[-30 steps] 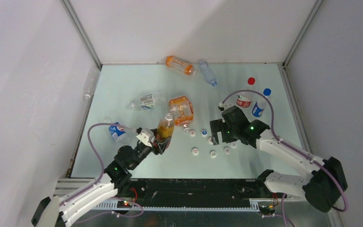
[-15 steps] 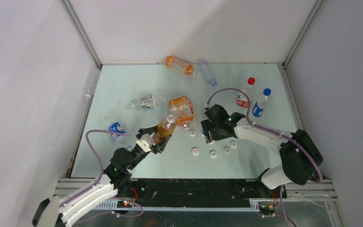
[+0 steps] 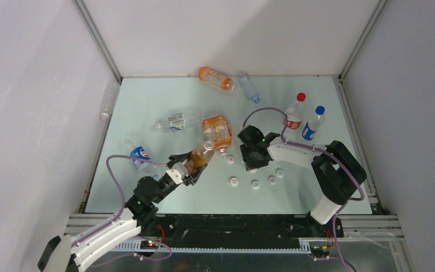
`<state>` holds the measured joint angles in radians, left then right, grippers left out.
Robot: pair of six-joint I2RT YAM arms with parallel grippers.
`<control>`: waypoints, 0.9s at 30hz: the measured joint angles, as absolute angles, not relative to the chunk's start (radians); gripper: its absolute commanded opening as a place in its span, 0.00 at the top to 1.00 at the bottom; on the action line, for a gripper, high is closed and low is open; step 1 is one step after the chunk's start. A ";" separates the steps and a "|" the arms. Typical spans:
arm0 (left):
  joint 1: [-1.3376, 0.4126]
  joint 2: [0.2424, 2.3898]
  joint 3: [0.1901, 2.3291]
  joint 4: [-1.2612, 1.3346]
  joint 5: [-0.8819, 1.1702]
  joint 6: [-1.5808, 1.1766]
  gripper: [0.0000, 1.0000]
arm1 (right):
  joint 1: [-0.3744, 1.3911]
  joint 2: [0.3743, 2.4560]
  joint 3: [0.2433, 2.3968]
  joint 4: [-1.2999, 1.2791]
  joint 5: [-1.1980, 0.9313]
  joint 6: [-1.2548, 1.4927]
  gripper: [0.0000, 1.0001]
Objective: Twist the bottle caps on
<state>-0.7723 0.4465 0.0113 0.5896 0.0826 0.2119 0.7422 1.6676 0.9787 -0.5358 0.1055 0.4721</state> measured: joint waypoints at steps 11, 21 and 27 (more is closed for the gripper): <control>-0.772 0.463 0.011 0.591 0.109 0.219 0.62 | 0.739 1.711 0.994 -0.535 0.105 0.488 0.86; -0.772 0.529 0.011 0.610 0.169 0.227 0.60 | 0.729 1.596 0.994 -0.581 0.055 0.446 1.00; -0.772 0.616 0.014 0.617 0.271 0.248 0.60 | 0.715 1.295 1.005 -0.627 -0.033 0.324 1.00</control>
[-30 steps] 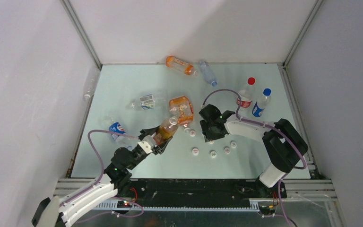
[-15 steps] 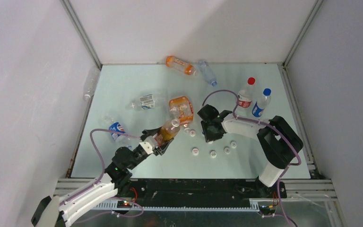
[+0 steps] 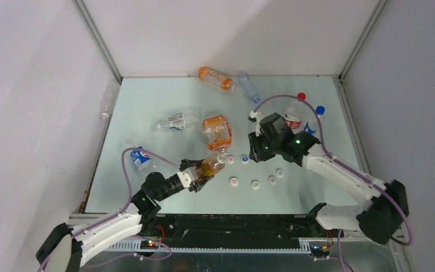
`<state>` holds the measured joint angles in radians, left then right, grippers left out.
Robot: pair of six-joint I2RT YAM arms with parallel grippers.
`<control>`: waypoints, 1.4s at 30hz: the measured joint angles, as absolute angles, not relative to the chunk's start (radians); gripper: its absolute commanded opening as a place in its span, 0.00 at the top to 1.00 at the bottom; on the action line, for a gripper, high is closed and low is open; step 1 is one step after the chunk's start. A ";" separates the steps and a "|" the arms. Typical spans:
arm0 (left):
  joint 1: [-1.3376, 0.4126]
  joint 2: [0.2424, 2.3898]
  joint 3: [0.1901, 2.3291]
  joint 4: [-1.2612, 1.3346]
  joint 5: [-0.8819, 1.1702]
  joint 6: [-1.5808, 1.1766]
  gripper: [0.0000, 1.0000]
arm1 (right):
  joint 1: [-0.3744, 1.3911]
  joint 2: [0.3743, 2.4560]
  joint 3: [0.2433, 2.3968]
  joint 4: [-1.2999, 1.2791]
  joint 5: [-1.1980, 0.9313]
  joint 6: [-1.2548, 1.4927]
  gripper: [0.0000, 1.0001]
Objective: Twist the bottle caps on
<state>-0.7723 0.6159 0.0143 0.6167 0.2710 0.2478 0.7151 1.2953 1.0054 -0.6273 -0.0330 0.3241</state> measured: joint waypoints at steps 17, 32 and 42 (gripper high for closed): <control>-0.801 0.729 0.170 0.556 0.495 0.302 0.64 | 0.935 0.986 1.170 -0.764 -0.271 -0.153 1.00; -0.854 0.712 0.186 0.499 0.529 0.315 0.65 | 1.042 1.049 1.174 -0.749 -0.278 -0.282 1.00; -0.857 0.706 0.186 0.498 0.551 0.313 0.67 | 1.043 1.076 1.188 -0.751 -0.328 -0.319 1.00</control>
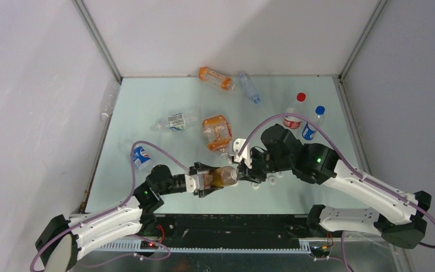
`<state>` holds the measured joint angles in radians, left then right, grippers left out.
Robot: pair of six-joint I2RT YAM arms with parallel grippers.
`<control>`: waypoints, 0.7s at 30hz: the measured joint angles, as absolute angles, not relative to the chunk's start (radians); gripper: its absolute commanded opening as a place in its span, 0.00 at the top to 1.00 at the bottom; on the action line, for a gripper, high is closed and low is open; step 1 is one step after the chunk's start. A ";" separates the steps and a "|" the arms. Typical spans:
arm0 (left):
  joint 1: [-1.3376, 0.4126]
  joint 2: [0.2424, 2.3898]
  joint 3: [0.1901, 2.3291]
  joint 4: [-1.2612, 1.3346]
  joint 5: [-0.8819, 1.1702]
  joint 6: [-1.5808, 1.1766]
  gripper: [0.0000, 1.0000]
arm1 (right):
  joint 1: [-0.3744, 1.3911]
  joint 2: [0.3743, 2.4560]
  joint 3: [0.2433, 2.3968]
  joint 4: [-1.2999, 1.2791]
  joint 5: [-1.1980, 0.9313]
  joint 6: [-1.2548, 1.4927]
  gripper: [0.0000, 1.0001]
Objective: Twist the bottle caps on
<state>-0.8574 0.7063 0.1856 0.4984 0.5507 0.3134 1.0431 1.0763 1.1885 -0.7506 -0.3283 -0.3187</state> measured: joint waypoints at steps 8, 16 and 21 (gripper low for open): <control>-0.857 0.707 0.185 0.469 0.586 0.310 0.68 | 1.043 1.108 1.202 -0.800 -0.376 -0.357 1.00; -0.858 0.718 0.123 0.603 0.580 0.251 0.73 | 1.008 1.122 1.203 -0.797 -0.429 -0.367 1.00; -0.859 0.762 0.121 0.703 0.585 0.197 0.76 | 0.997 1.093 1.203 -0.779 -0.455 -0.385 1.00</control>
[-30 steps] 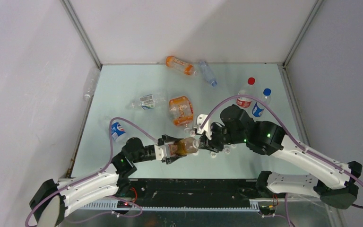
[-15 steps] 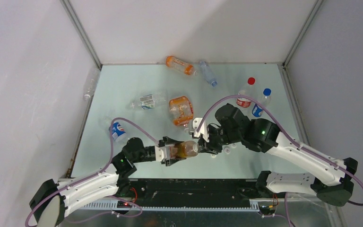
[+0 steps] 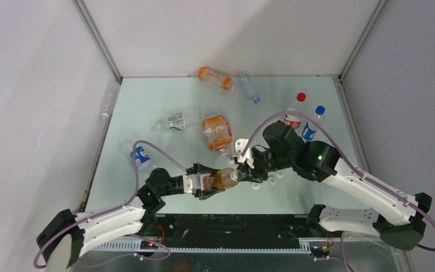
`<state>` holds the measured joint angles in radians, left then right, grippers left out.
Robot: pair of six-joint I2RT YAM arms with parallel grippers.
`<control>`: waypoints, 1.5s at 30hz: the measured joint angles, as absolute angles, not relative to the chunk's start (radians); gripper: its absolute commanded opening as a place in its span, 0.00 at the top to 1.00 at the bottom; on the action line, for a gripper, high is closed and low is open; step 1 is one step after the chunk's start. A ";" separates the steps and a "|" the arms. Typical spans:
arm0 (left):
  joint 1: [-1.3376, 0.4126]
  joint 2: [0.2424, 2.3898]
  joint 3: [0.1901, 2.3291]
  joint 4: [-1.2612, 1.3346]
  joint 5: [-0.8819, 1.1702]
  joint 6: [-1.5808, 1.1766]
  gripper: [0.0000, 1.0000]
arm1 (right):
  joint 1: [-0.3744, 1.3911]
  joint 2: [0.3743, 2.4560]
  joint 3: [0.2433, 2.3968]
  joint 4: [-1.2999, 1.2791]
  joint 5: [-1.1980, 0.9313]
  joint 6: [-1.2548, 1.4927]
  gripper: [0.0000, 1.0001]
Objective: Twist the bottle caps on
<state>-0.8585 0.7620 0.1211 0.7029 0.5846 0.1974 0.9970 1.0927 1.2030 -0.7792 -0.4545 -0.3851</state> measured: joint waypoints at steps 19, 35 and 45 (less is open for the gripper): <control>-0.794 0.805 0.213 0.538 0.806 0.074 0.83 | 1.093 1.079 1.203 -0.889 -0.380 -0.649 1.00; -0.789 0.840 0.253 0.490 0.830 0.097 0.83 | 1.088 1.103 1.203 -0.901 -0.358 -0.616 1.00; -0.908 0.813 0.243 0.451 0.511 0.250 0.80 | 0.979 1.149 1.203 -0.888 -0.359 -0.357 1.00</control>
<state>-0.9077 0.8127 0.2428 0.4511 0.5106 0.2504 0.9791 1.1488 1.2034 -0.8879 -0.3588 -0.3569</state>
